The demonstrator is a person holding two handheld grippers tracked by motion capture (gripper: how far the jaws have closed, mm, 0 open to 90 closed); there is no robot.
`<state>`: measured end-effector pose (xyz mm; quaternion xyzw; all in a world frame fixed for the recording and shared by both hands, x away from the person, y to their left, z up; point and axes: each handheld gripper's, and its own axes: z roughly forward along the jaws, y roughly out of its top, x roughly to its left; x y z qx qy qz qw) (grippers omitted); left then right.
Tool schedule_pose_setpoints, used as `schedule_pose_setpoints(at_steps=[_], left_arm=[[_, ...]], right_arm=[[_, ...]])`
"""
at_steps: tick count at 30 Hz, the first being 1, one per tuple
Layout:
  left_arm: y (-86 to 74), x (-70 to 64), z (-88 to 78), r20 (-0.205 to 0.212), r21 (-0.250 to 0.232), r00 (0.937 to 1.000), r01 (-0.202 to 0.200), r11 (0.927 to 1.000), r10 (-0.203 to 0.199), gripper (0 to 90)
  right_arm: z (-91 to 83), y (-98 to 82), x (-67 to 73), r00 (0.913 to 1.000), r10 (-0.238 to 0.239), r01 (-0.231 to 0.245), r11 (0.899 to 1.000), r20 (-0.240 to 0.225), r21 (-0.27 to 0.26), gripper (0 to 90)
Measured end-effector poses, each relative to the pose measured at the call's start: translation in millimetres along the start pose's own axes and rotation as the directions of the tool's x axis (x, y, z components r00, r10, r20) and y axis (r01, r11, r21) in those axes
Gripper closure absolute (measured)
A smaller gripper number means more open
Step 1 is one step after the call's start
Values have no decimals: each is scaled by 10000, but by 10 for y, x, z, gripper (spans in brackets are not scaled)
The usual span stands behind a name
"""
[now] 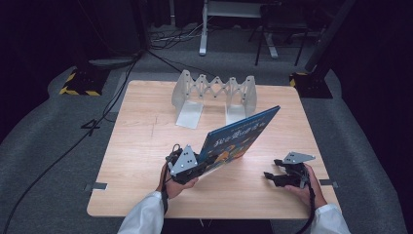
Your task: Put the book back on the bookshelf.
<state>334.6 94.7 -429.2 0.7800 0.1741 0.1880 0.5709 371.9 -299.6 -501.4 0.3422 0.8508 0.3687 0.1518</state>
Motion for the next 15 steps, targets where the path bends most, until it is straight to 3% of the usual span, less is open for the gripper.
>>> schedule_pose_setpoints(at_steps=[9, 15], left_arm=[[37, 115, -132, -796, 162, 9968, -76, 9998, 88, 829], [59, 241, -247, -1400, 247, 9901, -17, 9997, 51, 829]], right_arm=[[1, -2, -6, 10000, 98, -98, 9999, -21, -27, 291], [0, -2, -11, 9999, 133, -133, 9999, -31, -27, 292]])
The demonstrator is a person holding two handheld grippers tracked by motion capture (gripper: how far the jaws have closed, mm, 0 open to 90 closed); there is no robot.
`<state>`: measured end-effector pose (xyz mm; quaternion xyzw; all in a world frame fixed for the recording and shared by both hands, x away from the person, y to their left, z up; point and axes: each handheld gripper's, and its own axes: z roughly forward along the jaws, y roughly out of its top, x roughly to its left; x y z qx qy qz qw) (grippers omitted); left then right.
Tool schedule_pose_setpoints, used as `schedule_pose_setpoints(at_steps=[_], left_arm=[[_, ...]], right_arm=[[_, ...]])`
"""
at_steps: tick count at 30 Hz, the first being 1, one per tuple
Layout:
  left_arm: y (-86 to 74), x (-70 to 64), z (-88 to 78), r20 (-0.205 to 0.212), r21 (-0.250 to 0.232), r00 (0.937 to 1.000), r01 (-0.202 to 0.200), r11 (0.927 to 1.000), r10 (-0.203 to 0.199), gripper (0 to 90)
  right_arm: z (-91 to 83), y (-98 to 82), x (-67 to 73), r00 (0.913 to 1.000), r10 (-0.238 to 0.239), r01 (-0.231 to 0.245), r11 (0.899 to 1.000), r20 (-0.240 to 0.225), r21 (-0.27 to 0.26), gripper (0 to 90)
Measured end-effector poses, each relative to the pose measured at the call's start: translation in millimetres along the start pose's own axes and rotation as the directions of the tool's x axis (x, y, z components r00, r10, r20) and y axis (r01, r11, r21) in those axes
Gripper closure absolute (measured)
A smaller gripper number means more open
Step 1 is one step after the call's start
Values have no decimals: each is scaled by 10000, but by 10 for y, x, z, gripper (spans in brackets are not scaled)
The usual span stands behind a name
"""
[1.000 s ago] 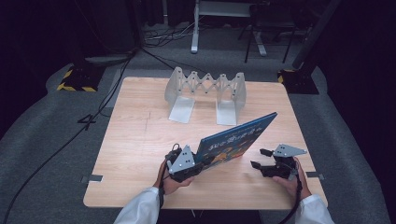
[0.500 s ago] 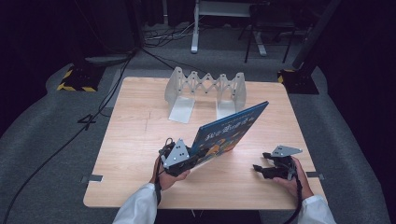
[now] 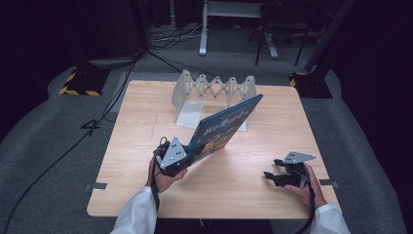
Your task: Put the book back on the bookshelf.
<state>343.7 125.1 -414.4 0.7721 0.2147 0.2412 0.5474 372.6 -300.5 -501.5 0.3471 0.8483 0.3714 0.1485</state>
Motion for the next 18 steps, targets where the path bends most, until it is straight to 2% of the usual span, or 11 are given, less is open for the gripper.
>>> schedule_pose_setpoints(at_steps=[4, 9, 18], left_arm=[[7, 74, -73, -330, 146, 9994, -64, 9999, 69, 829], [52, 109, -139, -589, 340, 9976, -340, 9988, 360, 830], [128, 169, -217, -1078, 338, 9927, -506, 9981, 540, 830]], right_arm=[[2, 0, -3, 10000, 16, -16, 10000, 14, -18, 292], [2, 1, -2, 10000, -1, 1, 10000, 17, -9, 292], [5, 0, -7, 10000, -11, 11, 10000, -19, -37, 292]])
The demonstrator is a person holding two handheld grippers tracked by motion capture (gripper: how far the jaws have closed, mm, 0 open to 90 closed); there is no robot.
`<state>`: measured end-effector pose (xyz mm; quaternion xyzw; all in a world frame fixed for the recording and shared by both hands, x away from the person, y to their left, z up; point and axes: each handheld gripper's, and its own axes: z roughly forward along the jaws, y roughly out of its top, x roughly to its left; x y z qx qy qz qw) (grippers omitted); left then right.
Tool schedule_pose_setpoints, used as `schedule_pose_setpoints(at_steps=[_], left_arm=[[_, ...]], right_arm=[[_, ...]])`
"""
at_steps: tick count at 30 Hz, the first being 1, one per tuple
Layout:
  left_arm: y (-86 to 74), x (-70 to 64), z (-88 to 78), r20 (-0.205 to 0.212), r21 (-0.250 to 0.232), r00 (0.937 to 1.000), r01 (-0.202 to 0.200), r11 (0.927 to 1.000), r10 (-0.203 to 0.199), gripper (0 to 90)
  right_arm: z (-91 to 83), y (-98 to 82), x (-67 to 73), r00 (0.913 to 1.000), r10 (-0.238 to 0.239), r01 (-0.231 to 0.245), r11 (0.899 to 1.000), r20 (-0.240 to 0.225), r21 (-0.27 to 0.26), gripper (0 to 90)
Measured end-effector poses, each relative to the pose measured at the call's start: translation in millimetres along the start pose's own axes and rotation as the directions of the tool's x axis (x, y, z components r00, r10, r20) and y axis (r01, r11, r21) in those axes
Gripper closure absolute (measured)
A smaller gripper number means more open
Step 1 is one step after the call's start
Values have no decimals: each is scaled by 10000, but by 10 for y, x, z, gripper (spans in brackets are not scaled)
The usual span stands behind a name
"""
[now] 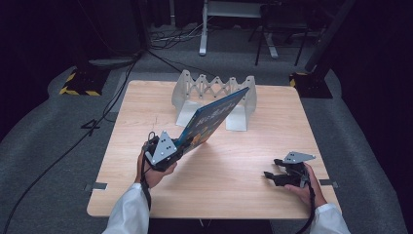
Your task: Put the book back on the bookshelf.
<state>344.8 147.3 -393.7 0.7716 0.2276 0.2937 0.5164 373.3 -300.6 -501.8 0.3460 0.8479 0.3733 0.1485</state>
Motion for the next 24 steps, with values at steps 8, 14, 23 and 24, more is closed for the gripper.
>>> schedule_pose_setpoints(at_steps=[8, 14, 23, 24], left_arm=[[63, 117, -107, -550, 64, 9984, -106, 9999, 109, 831], [106, 225, -206, -825, -268, 9966, 38, 9996, -60, 830], [90, 390, -204, -1315, -397, 9907, 301, 9988, -350, 830], [89, 403, -181, -1341, -358, 9901, 360, 9987, -405, 831]], right_arm=[[2, 0, -2, 10000, -2, 2, 10000, -32, -24, 292], [2, 0, -5, 10000, -9, 9, 10000, -59, -27, 292], [0, 0, -5, 9999, -37, 37, 10000, -137, -26, 292], [0, 0, -5, 9999, -39, 39, 10000, -149, -25, 292]])
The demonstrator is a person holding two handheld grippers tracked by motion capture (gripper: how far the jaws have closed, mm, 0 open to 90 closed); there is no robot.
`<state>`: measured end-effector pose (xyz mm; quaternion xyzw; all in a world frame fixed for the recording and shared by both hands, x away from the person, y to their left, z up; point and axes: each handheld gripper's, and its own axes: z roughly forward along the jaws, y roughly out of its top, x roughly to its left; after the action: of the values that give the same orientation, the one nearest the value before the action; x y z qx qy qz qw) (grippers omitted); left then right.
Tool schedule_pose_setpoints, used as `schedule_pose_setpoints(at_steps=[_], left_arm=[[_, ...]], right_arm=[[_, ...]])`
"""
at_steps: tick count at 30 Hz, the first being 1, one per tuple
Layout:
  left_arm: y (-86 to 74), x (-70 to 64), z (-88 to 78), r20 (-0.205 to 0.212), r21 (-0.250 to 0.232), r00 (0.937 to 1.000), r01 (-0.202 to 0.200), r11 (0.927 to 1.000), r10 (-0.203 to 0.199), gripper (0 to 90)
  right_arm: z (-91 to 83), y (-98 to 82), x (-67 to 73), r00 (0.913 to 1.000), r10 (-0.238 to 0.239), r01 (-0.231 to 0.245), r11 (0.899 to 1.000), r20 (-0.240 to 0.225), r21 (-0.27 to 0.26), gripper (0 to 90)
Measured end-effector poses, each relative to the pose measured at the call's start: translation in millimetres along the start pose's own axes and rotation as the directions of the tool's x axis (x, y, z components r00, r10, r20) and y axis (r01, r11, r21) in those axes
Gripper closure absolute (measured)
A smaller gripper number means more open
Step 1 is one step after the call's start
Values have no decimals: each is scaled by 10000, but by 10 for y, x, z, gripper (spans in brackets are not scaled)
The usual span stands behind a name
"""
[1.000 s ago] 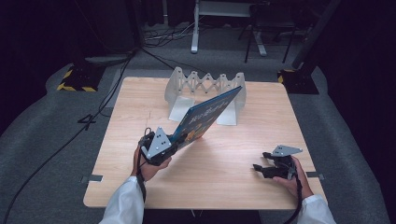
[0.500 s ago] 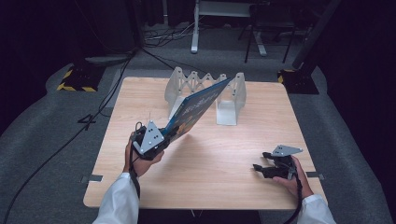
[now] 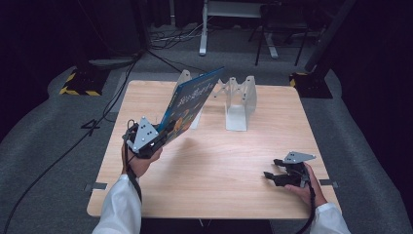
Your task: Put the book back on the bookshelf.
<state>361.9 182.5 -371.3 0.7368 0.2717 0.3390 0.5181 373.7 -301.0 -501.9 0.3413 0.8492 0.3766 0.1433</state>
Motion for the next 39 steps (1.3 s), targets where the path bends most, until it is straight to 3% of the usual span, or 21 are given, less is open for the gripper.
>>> schedule_pose_setpoints(at_steps=[6, 10, 17, 21, 24, 28, 35, 39], left_arm=[[-31, 61, 134, -162, 80, 9998, 99, 9999, -97, 830], [-56, 143, 181, -341, -134, 9979, 551, 9984, -556, 830], [-77, 250, 287, -713, -155, 9942, 798, 9967, -807, 829], [-136, 284, 377, -980, -231, 9882, 1158, 9930, -1175, 829], [-207, 308, 450, -1026, -457, 9806, 1632, 9855, -1671, 828], [-283, 292, 541, -1201, -556, 9733, 1901, 9802, -1956, 828], [-376, 283, 552, -1267, -960, 9570, 2502, 9634, -2611, 826], [-435, 277, 525, -1219, -875, 9576, 2515, 9639, -2609, 826]], right_arm=[[-4, -1, -6, 10000, -35, 35, 10000, -46, 12, 292], [-6, -5, -6, 9999, -100, 99, 9999, -136, -16, 292], [-7, -5, -4, 9997, -130, 130, 9999, -211, -12, 292], [-6, -5, -3, 9996, -150, 149, 9999, -225, -14, 292], [-4, -5, 0, 9995, -195, 194, 9998, -233, -21, 292], [-4, -5, 0, 9994, -240, 240, 9997, -255, -18, 293], [-3, -4, 6, 9993, -275, 275, 9996, -271, -12, 292], [-1, -3, 8, 9993, -280, 279, 9996, -265, -12, 292]])
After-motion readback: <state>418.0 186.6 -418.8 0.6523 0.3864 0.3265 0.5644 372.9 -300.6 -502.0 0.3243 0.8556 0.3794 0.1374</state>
